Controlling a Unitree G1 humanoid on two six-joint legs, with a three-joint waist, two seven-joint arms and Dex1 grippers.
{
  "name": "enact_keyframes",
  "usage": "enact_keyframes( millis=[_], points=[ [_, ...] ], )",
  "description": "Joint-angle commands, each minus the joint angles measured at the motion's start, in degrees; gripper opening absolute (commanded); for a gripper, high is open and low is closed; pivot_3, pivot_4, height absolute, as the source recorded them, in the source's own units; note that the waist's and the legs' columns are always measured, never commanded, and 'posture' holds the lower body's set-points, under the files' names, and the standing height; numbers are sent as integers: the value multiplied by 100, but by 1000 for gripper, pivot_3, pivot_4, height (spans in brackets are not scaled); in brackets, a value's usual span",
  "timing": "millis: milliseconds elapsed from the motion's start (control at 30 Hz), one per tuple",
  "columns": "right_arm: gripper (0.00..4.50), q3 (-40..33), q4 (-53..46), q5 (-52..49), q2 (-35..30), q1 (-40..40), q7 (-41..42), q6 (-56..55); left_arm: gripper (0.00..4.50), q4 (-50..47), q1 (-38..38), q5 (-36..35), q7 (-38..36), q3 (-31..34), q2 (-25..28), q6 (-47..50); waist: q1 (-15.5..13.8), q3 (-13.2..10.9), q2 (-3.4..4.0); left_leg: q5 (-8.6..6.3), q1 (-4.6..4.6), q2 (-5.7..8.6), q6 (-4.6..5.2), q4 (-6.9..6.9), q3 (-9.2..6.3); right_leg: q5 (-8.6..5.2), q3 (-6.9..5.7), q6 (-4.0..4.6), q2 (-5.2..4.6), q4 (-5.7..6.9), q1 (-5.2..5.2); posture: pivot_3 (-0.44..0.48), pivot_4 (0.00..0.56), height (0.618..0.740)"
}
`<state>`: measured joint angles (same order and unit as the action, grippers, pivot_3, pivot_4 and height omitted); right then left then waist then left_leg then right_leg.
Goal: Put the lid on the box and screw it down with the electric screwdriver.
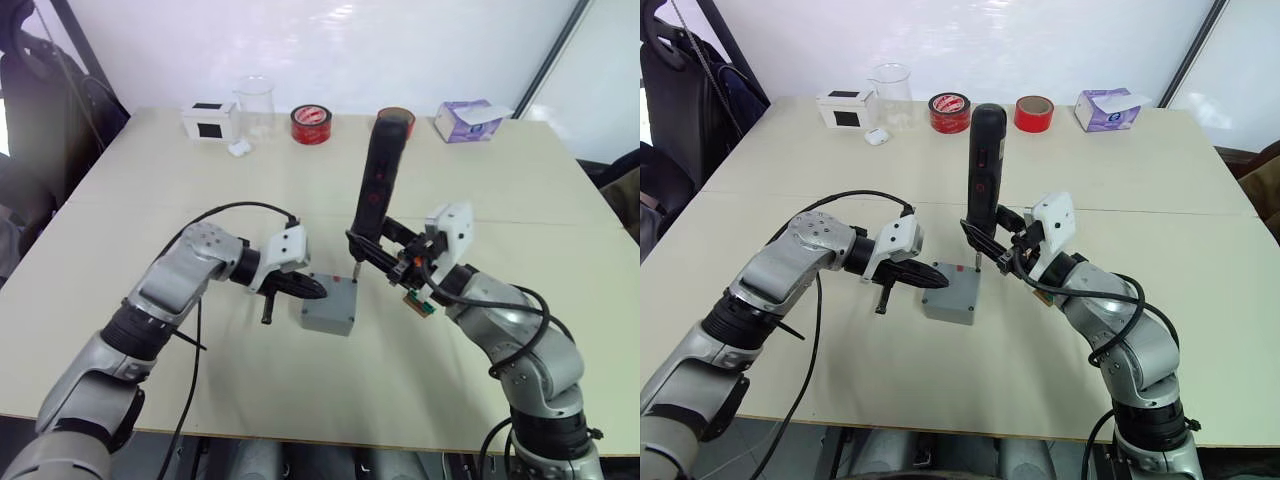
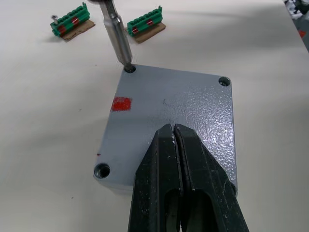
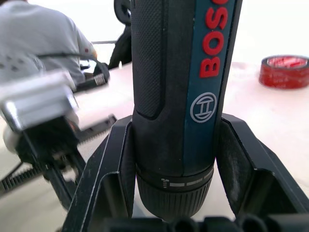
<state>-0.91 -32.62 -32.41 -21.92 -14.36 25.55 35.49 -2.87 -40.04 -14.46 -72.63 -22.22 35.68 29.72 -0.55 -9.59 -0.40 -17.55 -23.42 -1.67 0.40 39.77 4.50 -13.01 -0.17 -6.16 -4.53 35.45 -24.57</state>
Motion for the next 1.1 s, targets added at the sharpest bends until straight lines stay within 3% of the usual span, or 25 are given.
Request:
enact_keyframes(
  millis=[33,333,633,767,1100],
  points=[
    [1766,24,-118,-8,-114,88,139,-71,0,7,47,50,-48,-30,-3,19,-3,0,-1,0,1,0,0,0,0,0,0,0,0,0,1,0,150,740],
    [1766,428,191,390,-140,468,5,-82,0,39,94,142,-72,-120,-53,-21,-1,25,-11,-1,11,0,2,0,-2,-1,0,1,0,0,11,0,150,740],
    [1766,513,606,475,14,366,2,-173,0,112,154,275,-18,-179,-213,-81,-2,57,-28,-2,56,-4,2,0,-2,-13,0,22,0,1,58,0,150,740],
    [1766,605,568,504,-33,439,54,-167,0,91,194,306,56,-201,-282,-74,6,59,-29,-10,108,-8,14,-5,-8,-16,0,26,0,-13,111,0,150,740],
    [1766,670,505,528,-83,456,124,-116,0,19,256,283,106,-199,-314,-17,11,88,-35,-10,109,-12,15,-5,-15,-20,0,33,-1,-13,111,0,150,740]
  ],
)
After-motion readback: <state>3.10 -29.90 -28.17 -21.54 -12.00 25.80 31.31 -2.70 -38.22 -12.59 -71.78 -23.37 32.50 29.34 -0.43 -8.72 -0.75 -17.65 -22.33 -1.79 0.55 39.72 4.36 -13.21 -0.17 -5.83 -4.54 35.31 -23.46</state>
